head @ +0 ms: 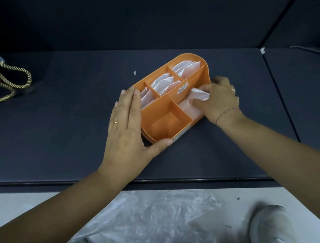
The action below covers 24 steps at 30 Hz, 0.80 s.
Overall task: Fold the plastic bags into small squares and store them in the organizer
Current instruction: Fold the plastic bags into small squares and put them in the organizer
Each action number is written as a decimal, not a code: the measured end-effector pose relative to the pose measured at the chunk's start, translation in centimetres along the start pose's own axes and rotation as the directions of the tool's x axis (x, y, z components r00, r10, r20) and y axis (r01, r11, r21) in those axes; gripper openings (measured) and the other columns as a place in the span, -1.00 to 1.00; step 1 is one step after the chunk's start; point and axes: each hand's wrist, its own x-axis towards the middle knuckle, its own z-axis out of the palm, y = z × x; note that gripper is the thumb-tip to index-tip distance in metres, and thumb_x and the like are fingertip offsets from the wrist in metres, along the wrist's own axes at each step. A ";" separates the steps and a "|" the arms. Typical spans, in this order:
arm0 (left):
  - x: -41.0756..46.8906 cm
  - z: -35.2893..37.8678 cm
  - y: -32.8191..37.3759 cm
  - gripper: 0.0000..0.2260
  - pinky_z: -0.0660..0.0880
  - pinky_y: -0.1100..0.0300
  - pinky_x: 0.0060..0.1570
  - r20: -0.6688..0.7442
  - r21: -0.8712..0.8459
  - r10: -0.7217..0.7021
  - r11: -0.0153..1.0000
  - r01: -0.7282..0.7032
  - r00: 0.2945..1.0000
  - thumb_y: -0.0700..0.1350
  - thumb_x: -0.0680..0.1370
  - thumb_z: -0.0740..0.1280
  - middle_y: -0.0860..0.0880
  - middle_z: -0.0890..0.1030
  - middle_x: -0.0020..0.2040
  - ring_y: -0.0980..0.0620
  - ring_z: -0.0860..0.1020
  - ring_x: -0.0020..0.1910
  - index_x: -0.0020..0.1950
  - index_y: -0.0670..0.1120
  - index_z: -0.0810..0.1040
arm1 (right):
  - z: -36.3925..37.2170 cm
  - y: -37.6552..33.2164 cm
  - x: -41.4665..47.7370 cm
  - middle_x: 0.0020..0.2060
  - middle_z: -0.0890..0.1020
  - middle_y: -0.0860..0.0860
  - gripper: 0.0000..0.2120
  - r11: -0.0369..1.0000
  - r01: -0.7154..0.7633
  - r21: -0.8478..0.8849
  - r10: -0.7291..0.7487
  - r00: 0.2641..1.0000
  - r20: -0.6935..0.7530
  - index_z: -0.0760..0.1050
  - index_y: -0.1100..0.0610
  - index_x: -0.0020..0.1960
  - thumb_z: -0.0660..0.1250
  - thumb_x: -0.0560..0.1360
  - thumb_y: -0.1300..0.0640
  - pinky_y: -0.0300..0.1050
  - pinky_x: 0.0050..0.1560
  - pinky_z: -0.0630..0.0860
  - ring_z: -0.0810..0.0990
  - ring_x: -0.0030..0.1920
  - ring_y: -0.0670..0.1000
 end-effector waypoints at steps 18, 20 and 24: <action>0.0 0.1 0.0 -0.04 -0.02 -0.01 0.53 0.007 -0.021 -0.001 1.000 0.001 1.000 0.43 0.42 0.22 -0.02 -0.03 0.61 0.17 -0.20 0.55 0.60 -0.05 -0.11 | -0.3 1.5 -1.3 0.40 0.27 -0.02 -0.89 0.978 -0.012 0.208 0.001 0.999 0.050 0.60 -0.06 0.00 0.33 0.51 -0.01 -0.02 0.38 0.28 0.29 0.40 0.07; 0.0 0.1 -0.1 -0.04 -0.03 0.00 0.53 0.007 -0.021 0.002 1.000 -0.002 1.000 0.43 0.42 0.23 -0.01 -0.04 0.61 0.18 -0.21 0.55 0.60 -0.05 -0.12 | -0.4 1.7 -1.5 0.43 0.24 -0.01 -0.82 0.983 0.009 0.181 -0.009 1.000 -0.004 0.59 -0.04 0.08 0.37 0.49 -0.01 0.00 0.42 0.23 0.22 0.44 0.06; 0.0 0.1 -0.1 -0.03 -0.02 -0.01 0.53 0.018 -0.023 0.001 1.000 -0.001 1.000 0.43 0.42 0.22 0.00 -0.06 0.61 0.18 -0.21 0.55 0.60 -0.06 -0.12 | -0.3 0.7 -1.3 0.41 0.19 0.01 -0.62 0.994 -0.052 0.095 0.039 0.990 0.132 0.49 -0.05 0.27 0.40 0.46 0.02 0.07 0.43 0.24 0.19 0.43 0.10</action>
